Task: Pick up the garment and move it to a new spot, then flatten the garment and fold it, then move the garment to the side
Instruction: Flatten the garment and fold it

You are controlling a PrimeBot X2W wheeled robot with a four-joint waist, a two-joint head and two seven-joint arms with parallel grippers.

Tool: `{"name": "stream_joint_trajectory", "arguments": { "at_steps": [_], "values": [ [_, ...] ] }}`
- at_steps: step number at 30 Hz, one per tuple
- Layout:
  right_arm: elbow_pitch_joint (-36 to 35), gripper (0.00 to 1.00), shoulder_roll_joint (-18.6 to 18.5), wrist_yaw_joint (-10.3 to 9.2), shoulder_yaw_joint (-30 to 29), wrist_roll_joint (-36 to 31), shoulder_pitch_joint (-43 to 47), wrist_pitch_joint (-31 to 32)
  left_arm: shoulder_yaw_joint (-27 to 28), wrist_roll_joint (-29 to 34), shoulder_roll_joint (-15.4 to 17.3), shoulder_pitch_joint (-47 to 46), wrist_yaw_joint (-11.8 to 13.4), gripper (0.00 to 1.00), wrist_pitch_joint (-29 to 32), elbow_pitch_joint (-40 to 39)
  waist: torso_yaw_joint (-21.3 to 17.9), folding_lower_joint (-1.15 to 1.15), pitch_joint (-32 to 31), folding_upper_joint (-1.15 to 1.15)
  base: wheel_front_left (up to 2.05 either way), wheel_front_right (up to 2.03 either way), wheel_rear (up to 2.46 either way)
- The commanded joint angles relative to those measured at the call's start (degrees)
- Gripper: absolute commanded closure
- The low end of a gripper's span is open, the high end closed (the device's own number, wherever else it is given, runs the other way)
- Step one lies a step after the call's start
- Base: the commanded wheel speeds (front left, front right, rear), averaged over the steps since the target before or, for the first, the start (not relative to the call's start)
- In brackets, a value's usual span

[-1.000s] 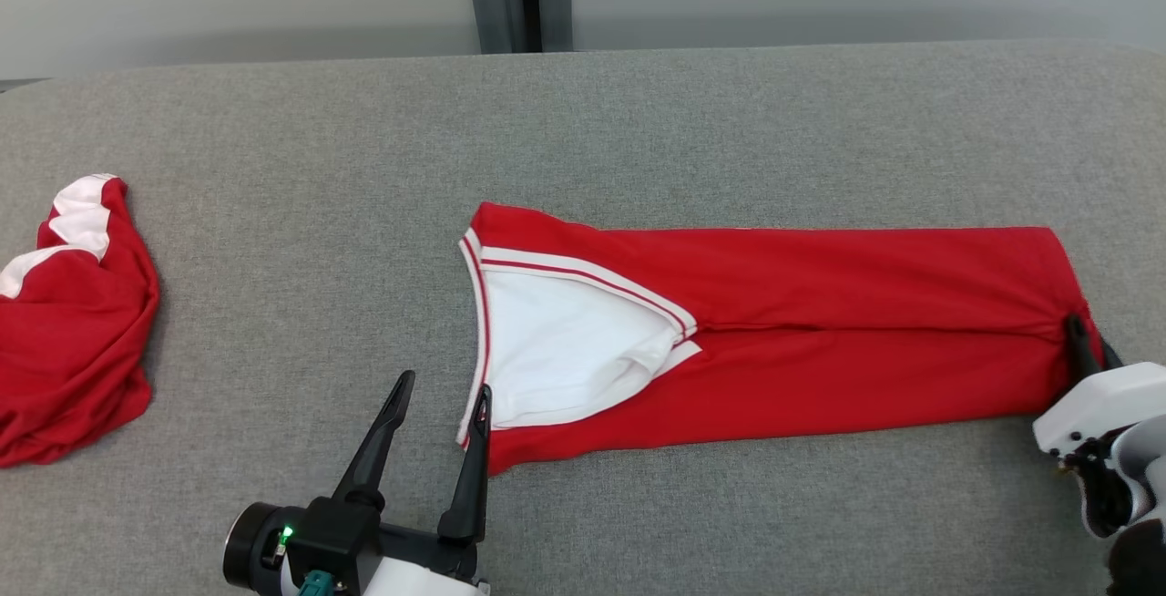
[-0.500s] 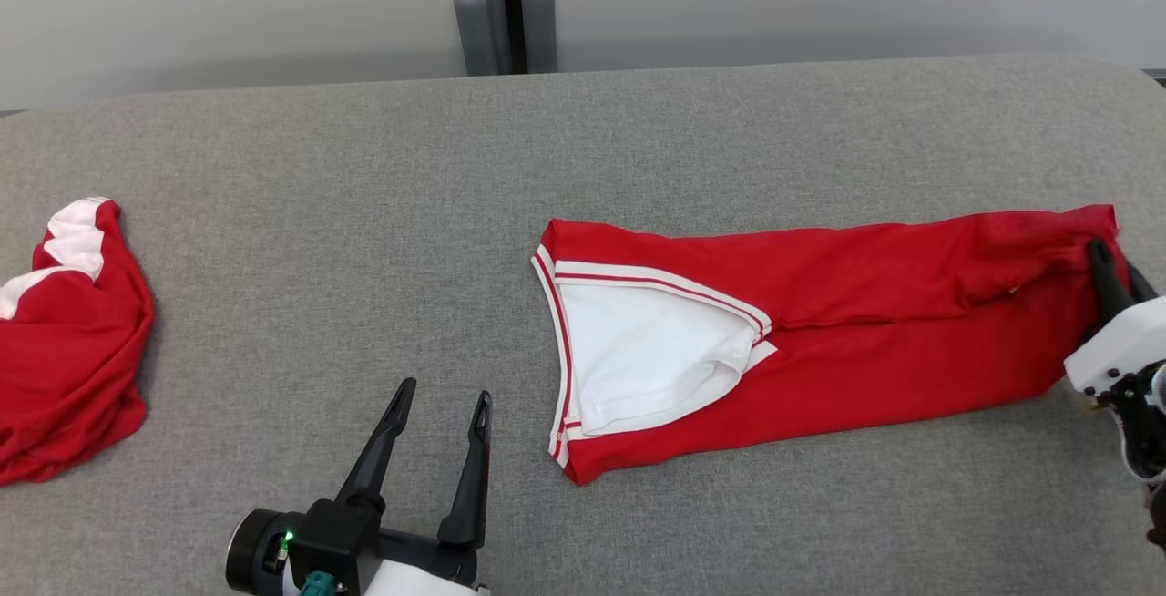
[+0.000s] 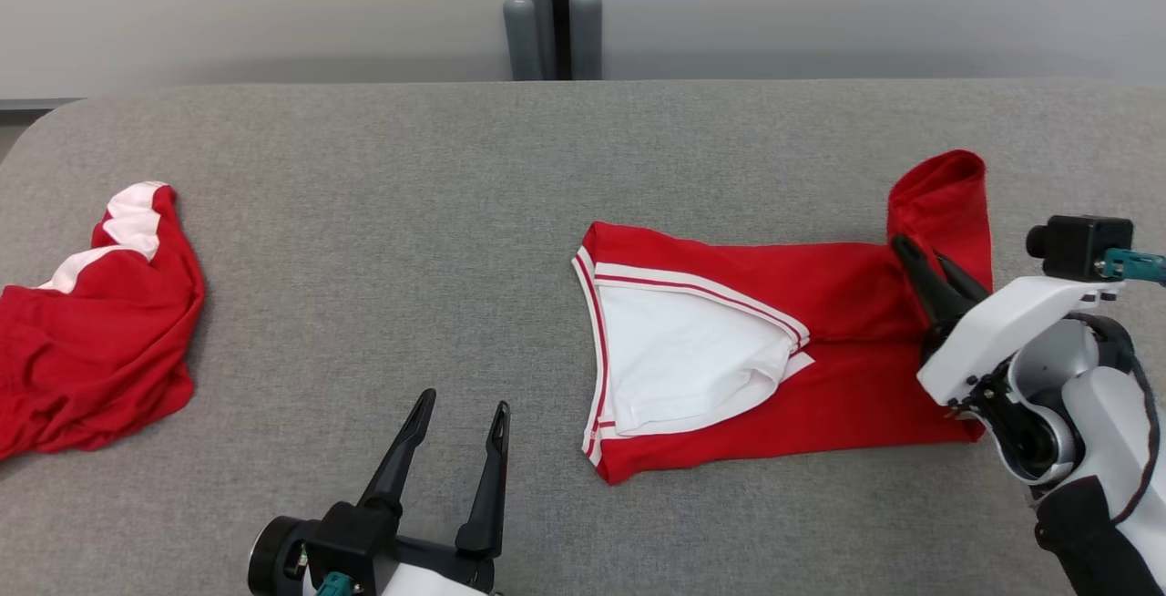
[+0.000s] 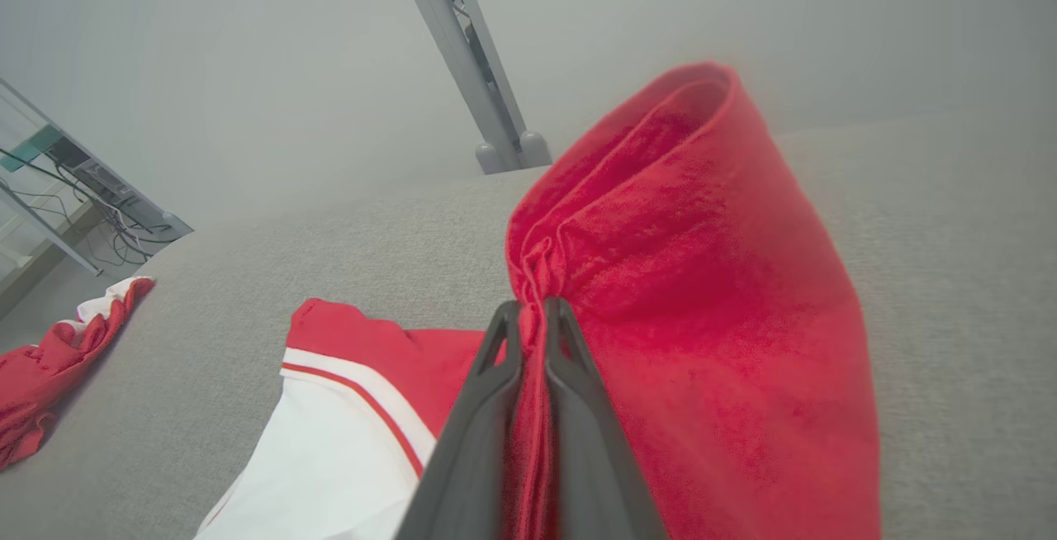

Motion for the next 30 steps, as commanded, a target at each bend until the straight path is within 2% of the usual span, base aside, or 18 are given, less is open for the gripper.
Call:
{"name": "stream_joint_trajectory", "arguments": {
  "at_steps": [1,14,19,30],
  "values": [
    [-0.4,1.0,0.2,0.0,0.2,-0.3,-0.3,0.3,0.0,-0.4,0.2,-1.0,0.2,0.0,-0.2,0.0,0.7,0.0,0.0,0.0,0.0,0.0,0.0],
    [-3.1,1.0,7.4,0.0,3.1,-5.8,0.6,5.7,-1.8,-2.5,0.2,-1.8,1.1,0.0,-0.2,1.3,6.7,0.0,0.2,0.0,0.0,0.0,0.0],
    [-0.9,1.0,10.1,0.0,3.7,-7.3,0.5,6.7,-2.3,-2.8,0.2,-2.4,1.1,0.0,-0.2,1.8,8.9,0.0,0.6,0.0,0.0,0.0,0.0],
    [4.5,1.0,12.3,0.0,5.0,-9.0,-1.5,5.9,-3.1,-3.5,0.2,-3.0,1.3,0.0,-0.2,1.8,11.7,0.0,1.7,0.0,0.0,0.0,0.0]
  ]
}}
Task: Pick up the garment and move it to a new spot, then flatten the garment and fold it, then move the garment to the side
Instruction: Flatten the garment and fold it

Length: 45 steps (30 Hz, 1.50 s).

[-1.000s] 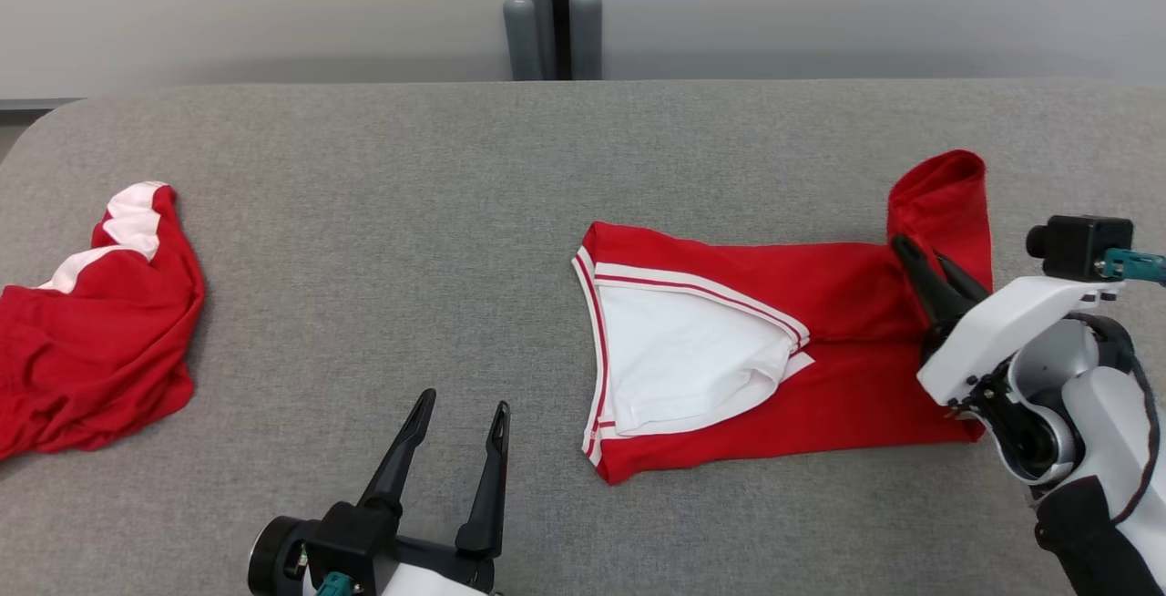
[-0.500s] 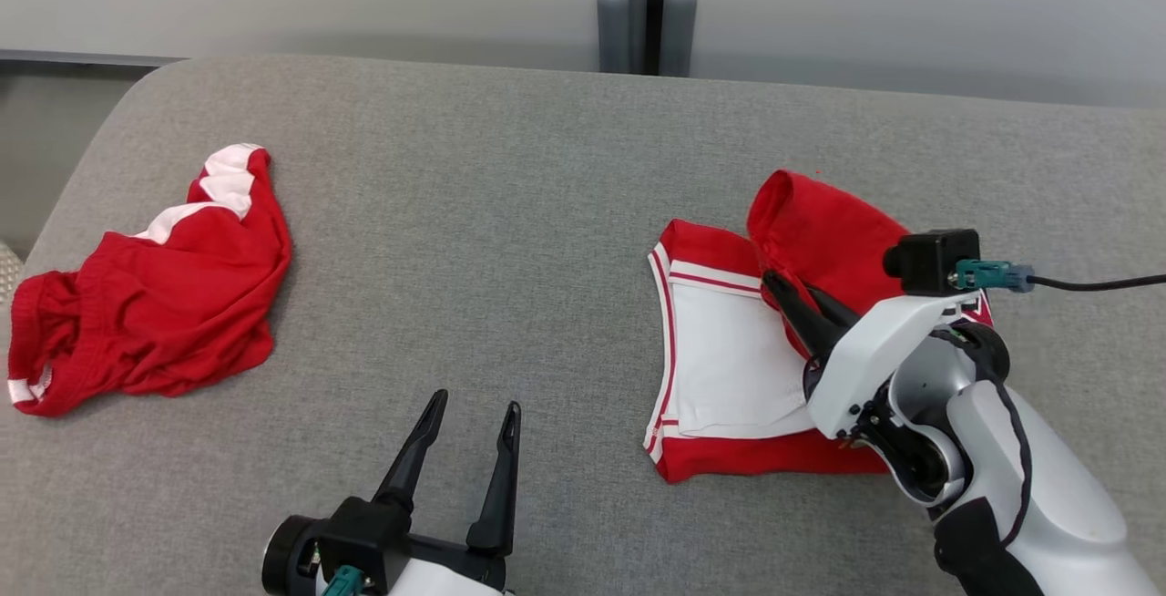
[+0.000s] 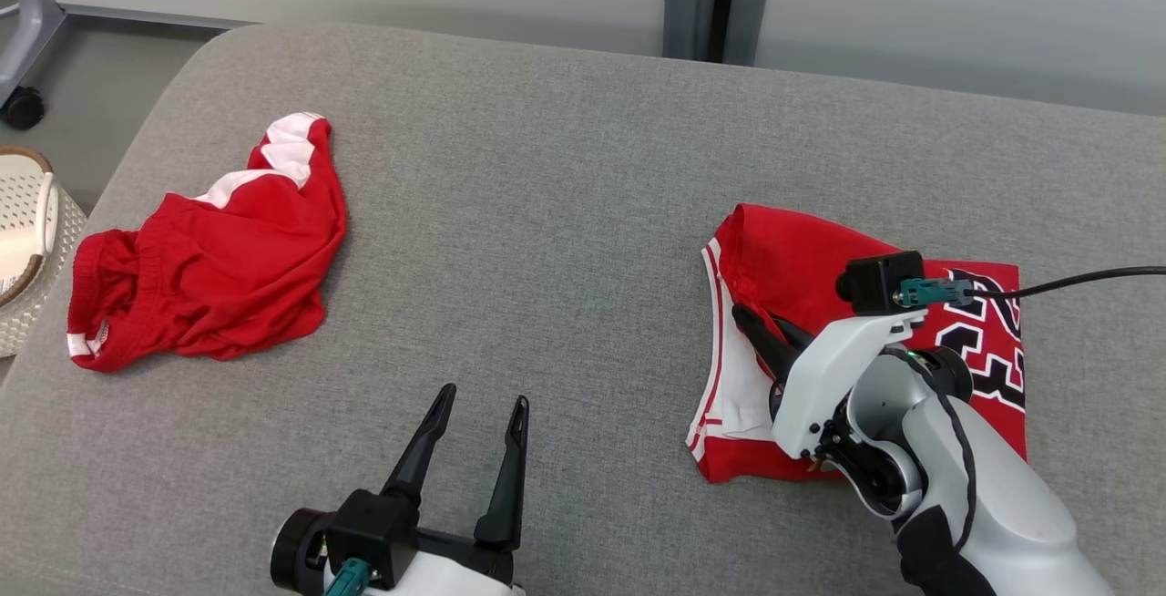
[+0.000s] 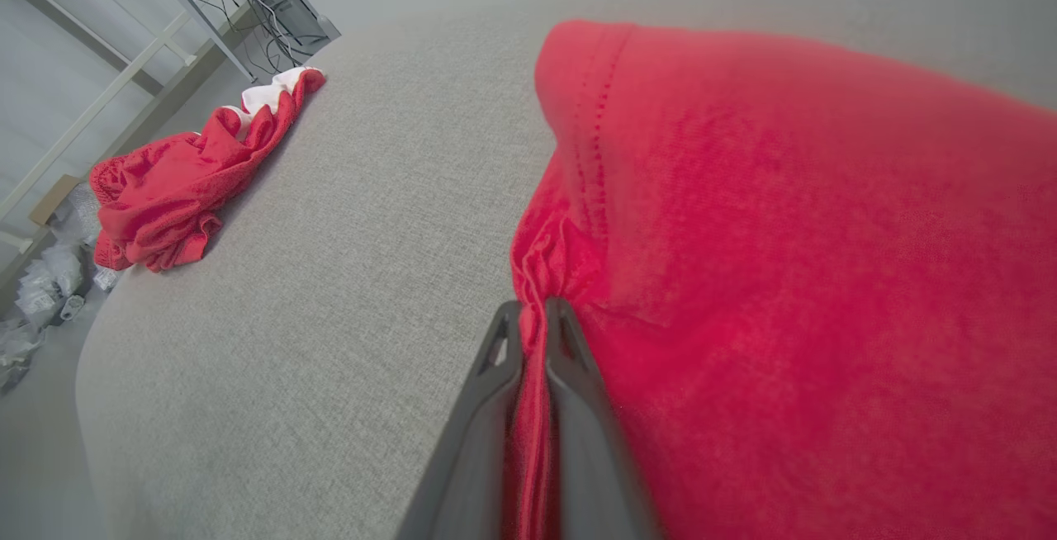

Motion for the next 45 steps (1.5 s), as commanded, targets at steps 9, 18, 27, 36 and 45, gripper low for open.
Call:
{"name": "stream_joint_trajectory", "arguments": {
  "at_steps": [9,18,27,36,45],
  "values": [
    [2.3,0.0,0.7,0.0,0.8,1.0,-0.3,-1.5,0.6,-0.5,0.2,-0.7,0.5,0.0,-0.2,0.6,-0.3,0.0,-0.6,0.0,0.0,0.0,0.0],
    [-5.6,0.0,-2.7,0.0,1.9,5.8,1.1,-6.9,1.1,0.6,0.2,-0.2,0.1,0.0,-0.2,1.4,-6.0,0.0,-2.6,0.0,0.0,0.0,0.0],
    [-6.6,0.0,-9.2,0.0,-0.1,1.7,4.8,-17.0,2.6,-0.8,0.2,-0.5,0.4,0.0,-0.2,1.9,-12.9,0.0,-4.9,0.0,0.0,0.0,0.0],
    [-5.4,0.0,-10.7,0.0,-2.3,-3.4,10.6,-25.8,4.1,-2.2,0.2,1.2,1.6,0.0,-0.2,2.2,-17.7,0.0,-7.4,0.0,0.0,0.0,0.0],
    [-15.0,0.0,-8.5,0.0,-11.0,-13.6,20.6,-26.3,6.3,-4.2,0.2,3.8,2.5,0.0,-0.2,0.9,-19.7,0.0,-9.7,0.0,0.0,0.0,0.0]
  ]
}}
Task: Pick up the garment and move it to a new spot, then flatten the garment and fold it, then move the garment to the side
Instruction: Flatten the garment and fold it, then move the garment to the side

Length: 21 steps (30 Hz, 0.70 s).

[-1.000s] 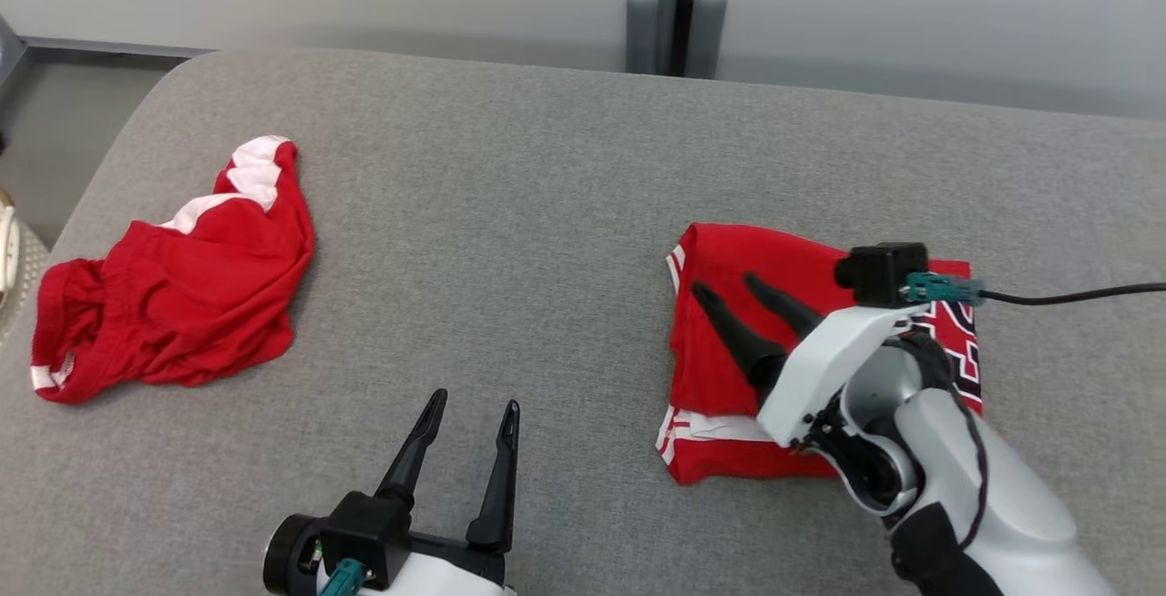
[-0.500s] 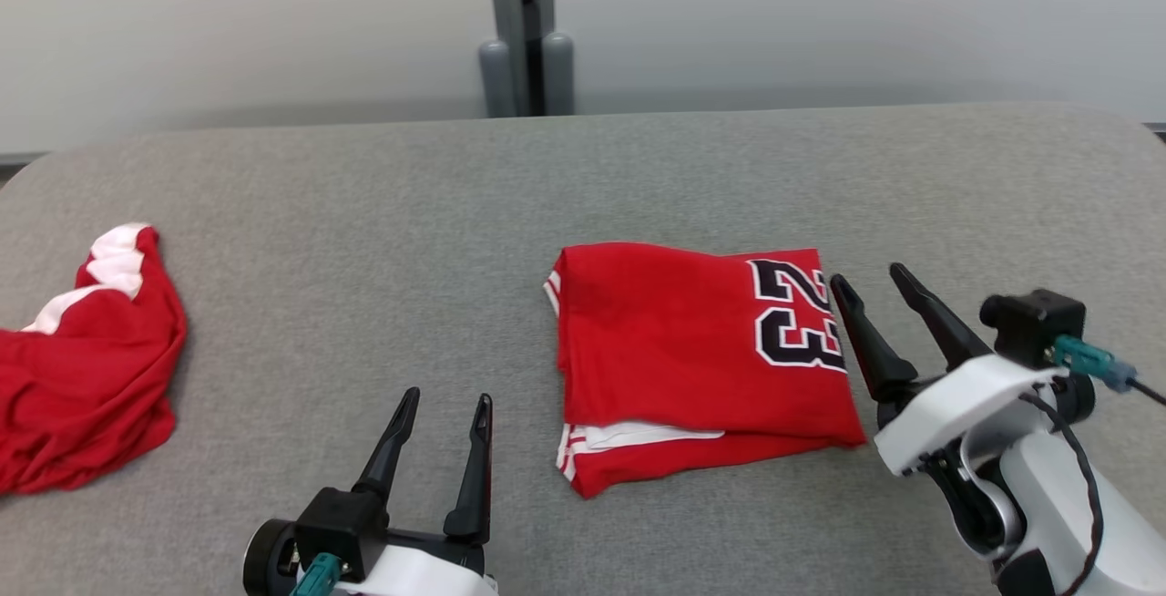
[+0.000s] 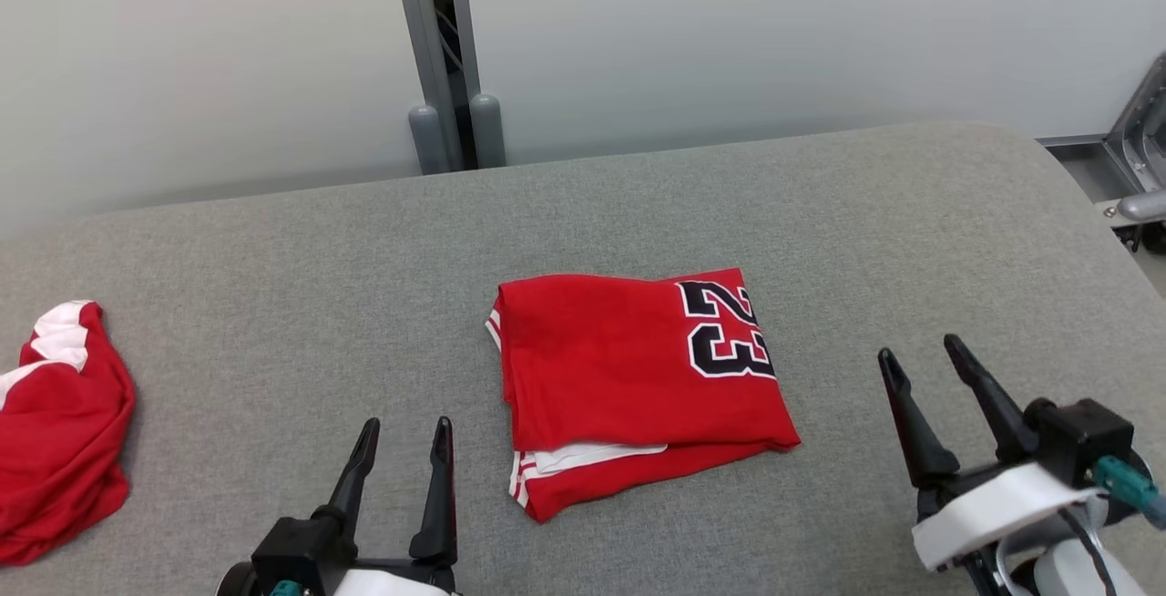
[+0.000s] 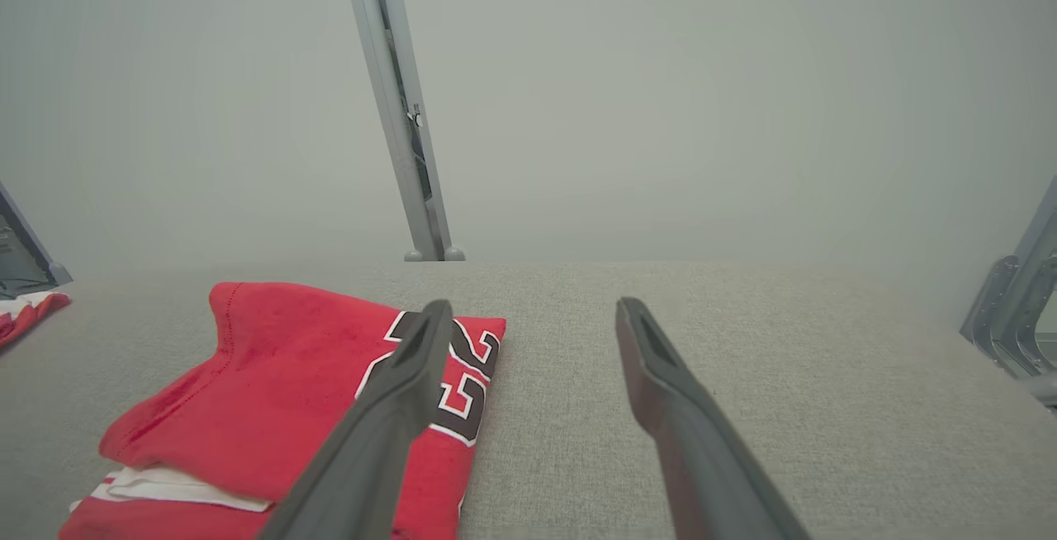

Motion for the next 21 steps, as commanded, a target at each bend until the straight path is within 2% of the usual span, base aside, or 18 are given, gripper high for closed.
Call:
{"name": "stream_joint_trajectory", "arguments": {
  "at_steps": [1,10,21],
  "values": [
    [-1.9,0.0,0.3,0.0,-1.2,-1.1,1.9,-0.3,0.6,-0.5,0.2,0.8,0.5,0.0,-0.2,-0.5,-0.2,0.0,-0.7,0.0,0.0,0.0,0.0],
    [-8.9,0.0,3.1,0.0,-4.9,-5.1,10.8,-0.4,2.3,0.1,0.2,3.2,1.2,0.0,-0.2,-3.2,0.6,0.0,-2.4,0.0,0.0,0.0,0.0],
    [-10.0,0.0,4.5,0.0,-5.5,-6.3,13.2,-0.3,3.2,1.1,0.2,4.7,1.4,0.0,-0.2,-4.2,1.3,0.0,-2.9,0.0,0.0,0.0,0.0]
  ]
}}
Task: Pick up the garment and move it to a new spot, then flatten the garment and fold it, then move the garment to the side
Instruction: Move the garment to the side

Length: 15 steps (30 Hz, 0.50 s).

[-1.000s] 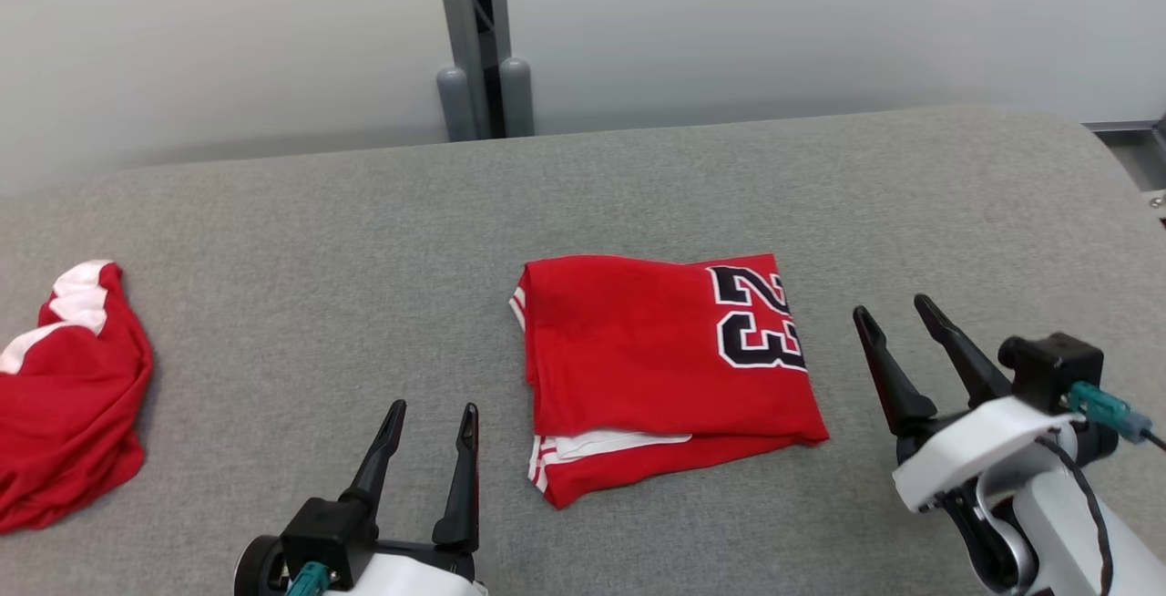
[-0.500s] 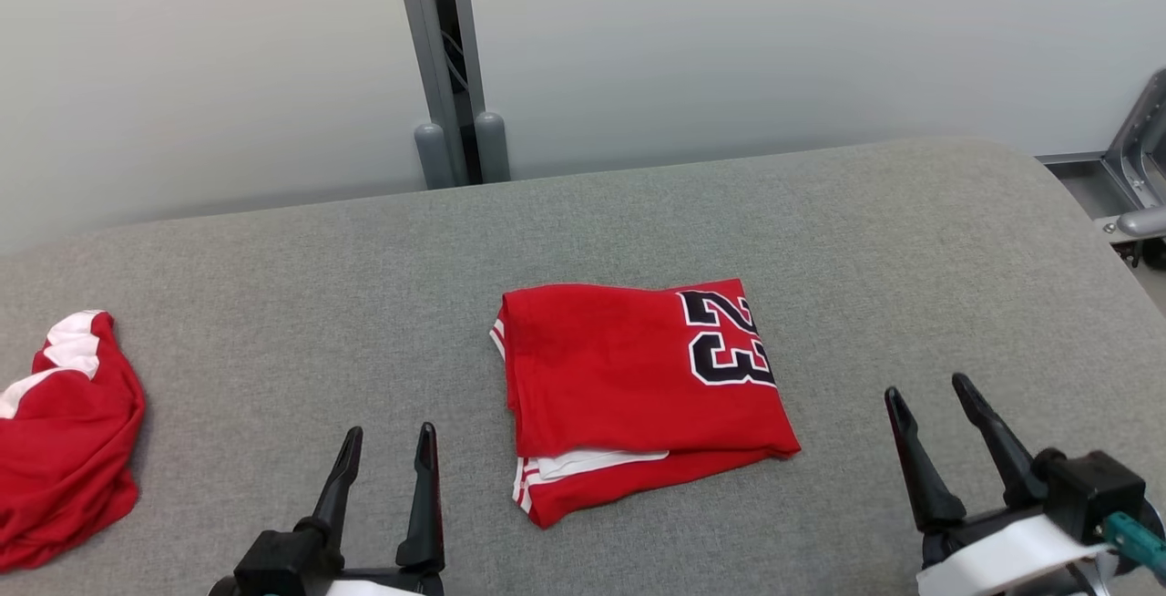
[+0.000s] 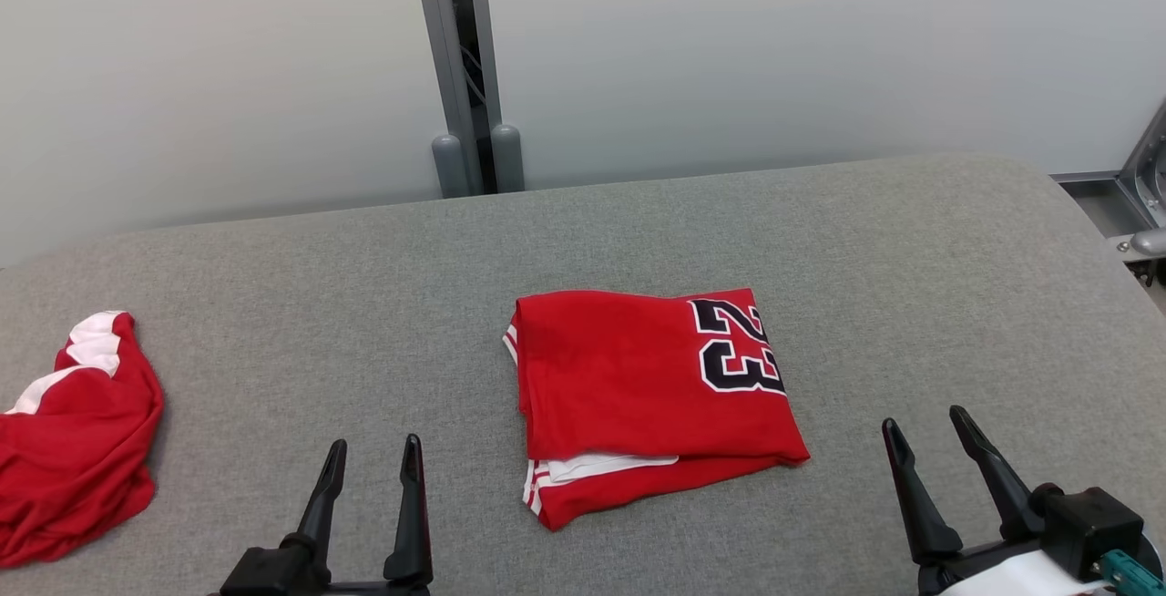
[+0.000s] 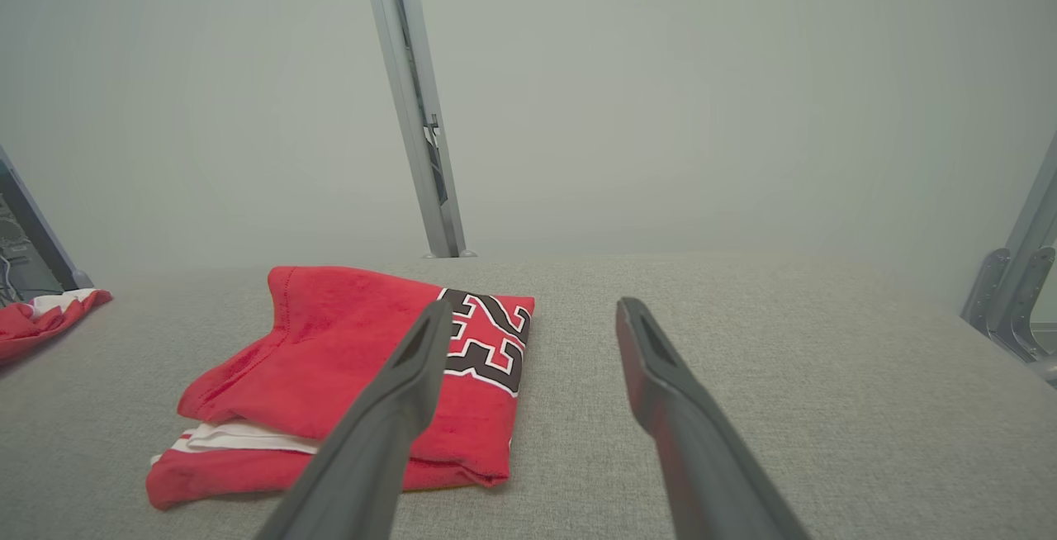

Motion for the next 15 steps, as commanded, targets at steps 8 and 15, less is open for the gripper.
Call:
{"name": "stream_joint_trajectory", "arguments": {
  "at_steps": [8,15],
  "values": [
    [4.2,0.0,-0.7,0.0,2.5,4.9,-2.5,-0.2,-0.4,1.1,0.2,-0.4,-0.1,0.0,-0.2,0.6,1.0,0.0,1.0,0.0,0.0,0.0,0.0],
    [15.1,0.0,-3.0,0.0,9.8,24.3,-11.0,0.9,-2.2,1.6,0.2,-2.1,-0.8,0.0,-0.2,1.4,3.4,0.0,2.7,0.0,0.0,0.0,0.0]
  ]
}}
